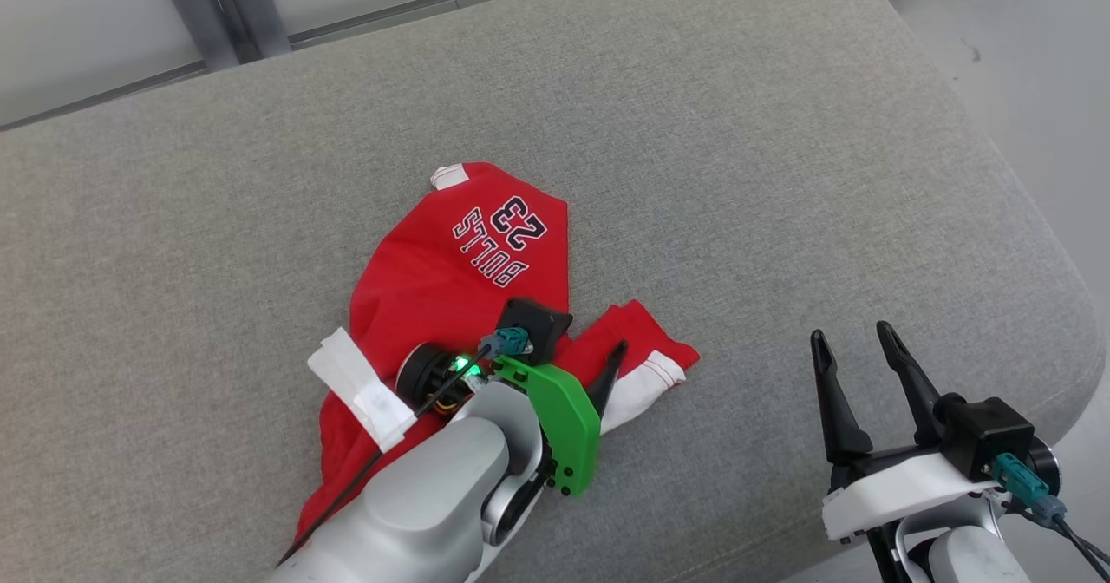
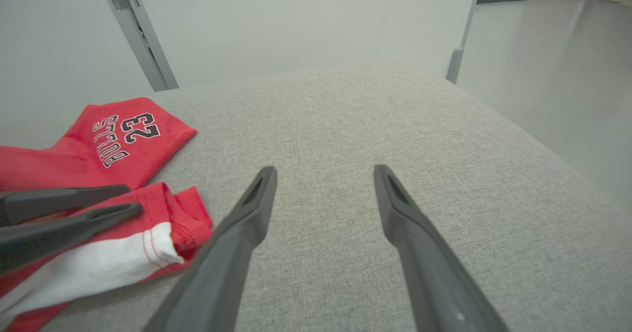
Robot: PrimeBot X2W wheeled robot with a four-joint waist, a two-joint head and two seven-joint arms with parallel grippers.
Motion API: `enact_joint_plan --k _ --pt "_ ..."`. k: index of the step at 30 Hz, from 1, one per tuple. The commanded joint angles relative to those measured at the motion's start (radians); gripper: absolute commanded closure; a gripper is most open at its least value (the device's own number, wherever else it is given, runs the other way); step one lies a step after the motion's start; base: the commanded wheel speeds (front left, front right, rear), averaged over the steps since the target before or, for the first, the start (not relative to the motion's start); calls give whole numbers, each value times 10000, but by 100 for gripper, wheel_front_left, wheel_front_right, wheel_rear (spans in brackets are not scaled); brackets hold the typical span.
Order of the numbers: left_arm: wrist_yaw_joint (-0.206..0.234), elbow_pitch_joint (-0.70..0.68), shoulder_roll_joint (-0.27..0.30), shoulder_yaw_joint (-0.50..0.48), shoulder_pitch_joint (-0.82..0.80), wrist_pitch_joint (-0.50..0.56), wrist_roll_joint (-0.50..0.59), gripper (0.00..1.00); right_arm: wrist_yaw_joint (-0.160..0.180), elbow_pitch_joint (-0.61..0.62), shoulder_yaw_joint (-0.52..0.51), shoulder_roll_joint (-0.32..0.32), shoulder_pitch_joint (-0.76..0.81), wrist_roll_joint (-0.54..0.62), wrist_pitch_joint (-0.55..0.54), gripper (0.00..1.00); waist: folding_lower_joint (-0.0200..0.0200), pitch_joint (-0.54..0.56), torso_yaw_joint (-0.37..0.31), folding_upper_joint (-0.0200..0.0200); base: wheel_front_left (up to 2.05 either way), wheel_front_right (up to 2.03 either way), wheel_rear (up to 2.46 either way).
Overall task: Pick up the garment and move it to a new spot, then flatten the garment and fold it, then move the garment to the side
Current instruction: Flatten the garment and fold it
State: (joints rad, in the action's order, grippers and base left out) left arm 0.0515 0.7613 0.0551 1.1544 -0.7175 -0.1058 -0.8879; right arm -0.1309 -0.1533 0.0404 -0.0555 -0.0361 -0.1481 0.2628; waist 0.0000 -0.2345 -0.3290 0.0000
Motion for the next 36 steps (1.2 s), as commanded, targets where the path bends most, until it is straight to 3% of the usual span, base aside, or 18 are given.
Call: enact_joint_plan --k 1,6,7,10,15,18,28,36 --pt "-94 60 11 24 -131 -1 -89 0 3 -3 -2 -1 -17 -47 30 0 0 -21 -35 0 0 0 0" --pt "-279 4 -14 160 -76 -83 -155 0 3 -27 -78 7 44 -55 30 0 0 31 -37 0 0 0 0" --pt "-321 -30 -19 210 -44 -56 -162 17 3 -30 -95 10 75 -48 30 0 0 54 -23 0 0 0 0" --pt "-362 -117 -21 287 95 -5 -210 45 3 -41 -122 14 113 -22 30 0 0 108 29 0 0 0 0" --pt "-355 -200 -31 396 204 -14 -267 63 3 -34 -85 18 71 14 30 0 0 191 110 0 0 0 0" --pt "-384 -218 -36 461 276 -18 -336 100 3 -36 -61 9 73 21 30 0 0 225 122 0 0 0 0" --pt "-455 -800 -39 745 344 -266 -323 100 3 -50 -38 -93 230 26 30 0 0 370 7 0 0 0 0" --pt "-682 -1791 17 921 907 253 -581 100 3 -44 -118 -138 405 27 30 0 0 476 5 0 0 0 0"
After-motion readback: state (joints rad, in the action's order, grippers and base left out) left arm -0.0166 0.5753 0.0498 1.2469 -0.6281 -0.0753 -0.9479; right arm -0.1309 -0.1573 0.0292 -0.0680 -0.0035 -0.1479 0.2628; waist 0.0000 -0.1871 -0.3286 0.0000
